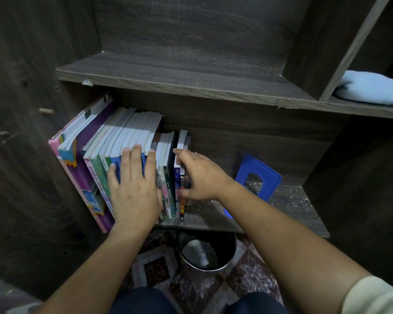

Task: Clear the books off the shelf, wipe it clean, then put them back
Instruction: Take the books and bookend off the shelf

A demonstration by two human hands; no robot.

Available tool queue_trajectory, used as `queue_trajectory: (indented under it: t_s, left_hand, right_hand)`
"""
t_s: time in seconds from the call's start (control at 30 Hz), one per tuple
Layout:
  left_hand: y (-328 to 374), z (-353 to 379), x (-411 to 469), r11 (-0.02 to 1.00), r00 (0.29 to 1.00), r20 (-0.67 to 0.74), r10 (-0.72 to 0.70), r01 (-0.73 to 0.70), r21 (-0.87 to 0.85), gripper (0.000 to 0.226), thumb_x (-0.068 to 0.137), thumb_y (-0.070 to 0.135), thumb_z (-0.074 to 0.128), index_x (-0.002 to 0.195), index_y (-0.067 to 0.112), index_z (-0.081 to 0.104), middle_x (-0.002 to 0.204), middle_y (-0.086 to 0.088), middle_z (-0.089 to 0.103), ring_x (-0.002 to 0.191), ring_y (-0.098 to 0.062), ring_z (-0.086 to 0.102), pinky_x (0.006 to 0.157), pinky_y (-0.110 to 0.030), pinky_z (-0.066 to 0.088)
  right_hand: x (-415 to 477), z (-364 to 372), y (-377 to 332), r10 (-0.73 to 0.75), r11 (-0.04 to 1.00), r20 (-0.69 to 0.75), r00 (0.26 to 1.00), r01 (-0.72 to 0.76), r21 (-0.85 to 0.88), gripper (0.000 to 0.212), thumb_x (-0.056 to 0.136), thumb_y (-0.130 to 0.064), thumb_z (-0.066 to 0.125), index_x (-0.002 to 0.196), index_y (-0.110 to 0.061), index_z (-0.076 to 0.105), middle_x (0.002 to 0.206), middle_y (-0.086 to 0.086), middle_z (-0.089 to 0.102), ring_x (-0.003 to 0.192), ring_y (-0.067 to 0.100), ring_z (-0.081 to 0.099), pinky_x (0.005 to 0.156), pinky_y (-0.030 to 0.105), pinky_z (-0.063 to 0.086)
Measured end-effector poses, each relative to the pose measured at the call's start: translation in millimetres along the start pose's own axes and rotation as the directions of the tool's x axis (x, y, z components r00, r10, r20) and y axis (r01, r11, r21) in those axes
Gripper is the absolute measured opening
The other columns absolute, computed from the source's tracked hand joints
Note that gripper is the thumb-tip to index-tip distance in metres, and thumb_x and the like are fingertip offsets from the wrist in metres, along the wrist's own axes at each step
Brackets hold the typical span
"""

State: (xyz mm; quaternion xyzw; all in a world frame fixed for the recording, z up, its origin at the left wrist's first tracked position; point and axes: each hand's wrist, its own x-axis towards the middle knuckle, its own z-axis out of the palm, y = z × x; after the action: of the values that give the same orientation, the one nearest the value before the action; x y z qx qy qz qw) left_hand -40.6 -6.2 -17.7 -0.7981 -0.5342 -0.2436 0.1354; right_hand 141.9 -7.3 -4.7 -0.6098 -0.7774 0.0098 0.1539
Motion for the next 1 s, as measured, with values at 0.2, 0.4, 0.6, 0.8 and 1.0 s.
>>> queue_trajectory:
  t_s: [0.2,0.4,0.6,0.8,1.0]
  left_hand:
    - [1,1,0,1.0,1.0,0.004,-0.006,0.006,-0.005,0.08,0.069,0.019,0.073,0.141,0.008,0.04,0.148,-0.02,0.033,0.14,-0.036,0.025,0.106,-0.056,0.025]
    - [1,1,-1,1.0,1.0,0.019,-0.005,0.004,0.009,0.085,0.067,0.022,0.075,0.142,0.008,0.038,0.149,-0.021,0.031,0.141,-0.037,0.023,0.107,-0.058,0.024]
    - [15,-10,-4,0.998,0.999,0.034,-0.029,0.031,-0.052,0.087,0.069,0.038,0.072,0.142,0.007,0.038,0.154,-0.024,0.02,0.145,-0.039,0.009,0.112,-0.061,0.01]
    - [50,-11,-19,0.945,0.971,0.041,0.235,-0.218,-0.243,0.09,0.071,0.047,0.074,0.144,0.009,0.037,0.15,-0.015,0.033,0.142,-0.032,0.025,0.116,-0.049,0.022]
    - [84,-34,-11,0.906,0.958,-0.045,0.285,-0.284,-0.313,0.05,0.059,0.017,0.084,0.105,0.015,0.063,0.093,-0.006,0.065,0.082,-0.031,0.063,0.071,-0.04,0.05]
  right_hand:
    - [-1,-5,6,-0.018,0.988,0.104,0.994,0.034,-0.152,0.087,0.066,-0.017,0.085,0.139,-0.019,0.038,0.154,0.008,0.024,0.142,0.025,0.023,0.109,0.033,0.033]
    - [-1,2,18,-0.232,0.791,-0.026,0.972,0.173,-0.587,0.029,0.078,-0.005,0.066,0.106,-0.013,0.067,0.113,0.015,0.063,0.113,0.036,0.056,0.106,0.052,0.039]
    - [-24,-20,44,-0.354,0.75,-0.224,0.908,0.133,-0.647,0.024,0.084,-0.006,0.046,0.094,-0.012,0.067,0.098,0.01,0.068,0.103,0.029,0.064,0.105,0.048,0.041]
    - [-86,-65,41,-0.165,0.919,-0.534,0.829,-0.068,-0.389,0.016,0.082,-0.009,0.056,0.094,-0.007,0.066,0.097,0.01,0.065,0.093,0.028,0.063,0.088,0.04,0.052]
    - [-172,-94,29,0.062,0.974,-0.619,0.783,-0.184,-0.135,0.03,0.073,-0.015,0.079,0.098,-0.006,0.065,0.102,0.007,0.063,0.095,0.021,0.059,0.078,0.027,0.049]
